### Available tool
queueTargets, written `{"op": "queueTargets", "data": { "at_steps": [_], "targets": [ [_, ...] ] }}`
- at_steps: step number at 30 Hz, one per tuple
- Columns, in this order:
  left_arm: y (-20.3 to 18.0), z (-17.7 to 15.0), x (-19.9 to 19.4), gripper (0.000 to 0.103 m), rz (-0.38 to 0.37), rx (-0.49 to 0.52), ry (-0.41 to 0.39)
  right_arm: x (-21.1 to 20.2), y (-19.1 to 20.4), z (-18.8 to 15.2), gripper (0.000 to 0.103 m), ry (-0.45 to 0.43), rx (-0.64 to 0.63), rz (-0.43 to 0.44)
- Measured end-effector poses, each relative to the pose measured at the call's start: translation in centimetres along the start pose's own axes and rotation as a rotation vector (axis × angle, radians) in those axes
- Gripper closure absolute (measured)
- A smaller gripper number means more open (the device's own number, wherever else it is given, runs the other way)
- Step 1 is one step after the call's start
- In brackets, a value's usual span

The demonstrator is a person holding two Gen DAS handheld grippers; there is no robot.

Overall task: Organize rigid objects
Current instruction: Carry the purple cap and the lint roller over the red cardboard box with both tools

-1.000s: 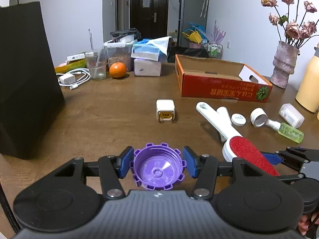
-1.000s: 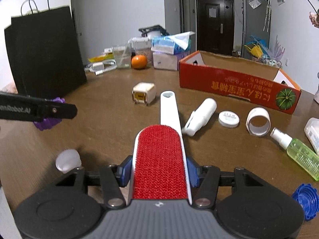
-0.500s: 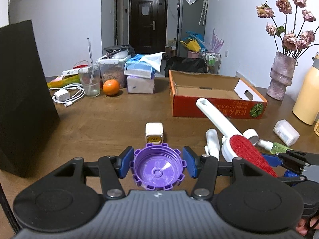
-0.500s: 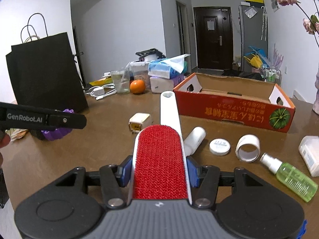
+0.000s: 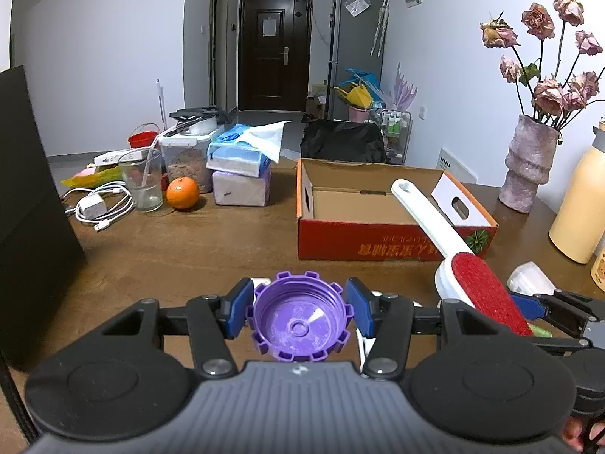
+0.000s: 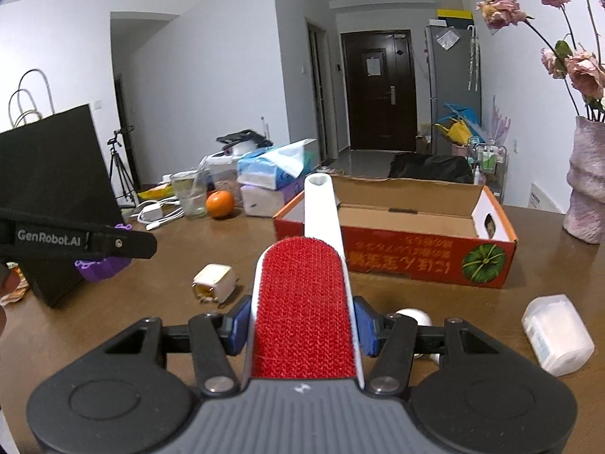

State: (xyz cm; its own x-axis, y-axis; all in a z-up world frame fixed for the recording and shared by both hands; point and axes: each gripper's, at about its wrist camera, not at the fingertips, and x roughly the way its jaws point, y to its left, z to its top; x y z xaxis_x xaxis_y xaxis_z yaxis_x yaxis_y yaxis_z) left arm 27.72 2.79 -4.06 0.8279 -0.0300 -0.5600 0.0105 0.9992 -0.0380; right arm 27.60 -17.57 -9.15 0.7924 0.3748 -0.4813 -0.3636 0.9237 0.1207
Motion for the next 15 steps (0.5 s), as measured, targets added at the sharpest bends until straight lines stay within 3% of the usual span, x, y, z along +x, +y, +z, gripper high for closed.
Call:
{"op": "queueTargets", "data": {
  "at_steps": [15],
  "targets": [
    [-2.3, 4.7, 4.9, 0.048, -0.011, -0.011, 0.004, 2.6, -4.2, 3.7, 0.049, -0.021, 0.021, -0.039]
  ]
}}
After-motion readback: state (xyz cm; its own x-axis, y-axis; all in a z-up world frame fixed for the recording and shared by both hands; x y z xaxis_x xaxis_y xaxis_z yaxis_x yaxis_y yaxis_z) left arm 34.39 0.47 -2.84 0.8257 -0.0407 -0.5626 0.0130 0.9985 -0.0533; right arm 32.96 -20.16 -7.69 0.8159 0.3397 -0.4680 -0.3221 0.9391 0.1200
